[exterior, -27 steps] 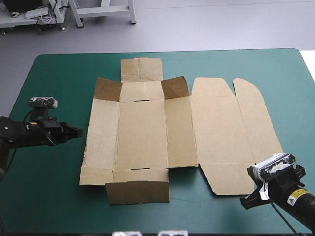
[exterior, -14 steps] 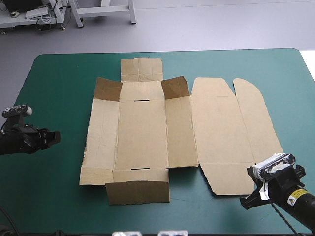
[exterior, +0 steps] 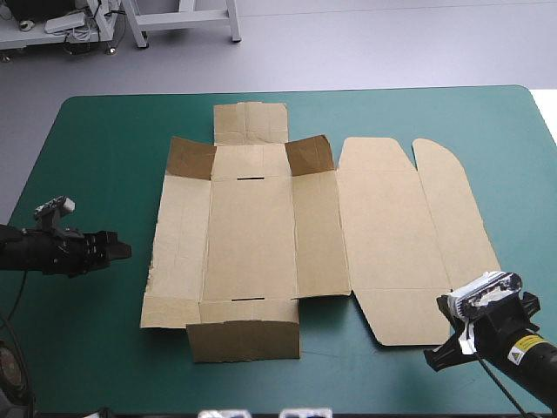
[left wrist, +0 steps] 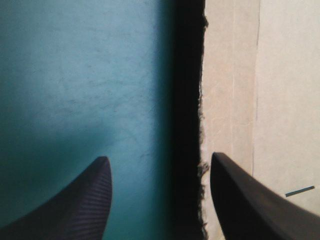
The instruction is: Fold the box
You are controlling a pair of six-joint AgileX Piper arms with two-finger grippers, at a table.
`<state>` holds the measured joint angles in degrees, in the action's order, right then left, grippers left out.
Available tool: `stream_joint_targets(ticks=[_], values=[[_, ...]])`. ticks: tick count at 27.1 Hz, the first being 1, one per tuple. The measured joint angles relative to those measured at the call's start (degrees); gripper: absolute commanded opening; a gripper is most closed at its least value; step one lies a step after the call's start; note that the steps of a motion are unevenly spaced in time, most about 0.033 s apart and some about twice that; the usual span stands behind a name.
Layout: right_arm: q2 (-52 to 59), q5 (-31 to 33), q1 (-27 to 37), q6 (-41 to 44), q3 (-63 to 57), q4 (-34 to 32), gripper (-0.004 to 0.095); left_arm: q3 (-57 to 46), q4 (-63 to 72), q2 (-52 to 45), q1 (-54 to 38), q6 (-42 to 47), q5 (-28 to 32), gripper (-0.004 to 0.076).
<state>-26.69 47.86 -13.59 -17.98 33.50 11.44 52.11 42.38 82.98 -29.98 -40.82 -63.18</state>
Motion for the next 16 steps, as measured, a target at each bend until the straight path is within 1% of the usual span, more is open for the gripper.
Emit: stream_joint_targets(ticks=[3, 4, 6, 10, 16], values=[[0.0, 0.0, 0.0, 0.0, 0.0, 0.0, -0.0018, 0.0, 5.5, 2.1, 0.1, -4.3, -2.4, 0.0424], [0.0, 0.0, 0.0, 0.0, 0.0, 0.0, -0.0018, 0.0, 7.3, 3.1, 0.5, -6.0, -3.7, 0.0431], [0.0, 0.0, 0.0, 0.0, 0.0, 0.0, -0.0018, 0.0, 8.3, 3.9, 1.8, -7.1, -4.2, 0.0452], [0.0, 0.0, 0.0, 0.0, 0.0, 0.0, -0.0018, 0.0, 8.6, 4.5, 5.1, -7.9, -3.7, 0.0484], [0.0, 0.0, 0.0, 0.0, 0.0, 0.3, -0.0018, 0.0, 7.8, 7.5, 10.6, -7.4, -2.0, 0.0484]])
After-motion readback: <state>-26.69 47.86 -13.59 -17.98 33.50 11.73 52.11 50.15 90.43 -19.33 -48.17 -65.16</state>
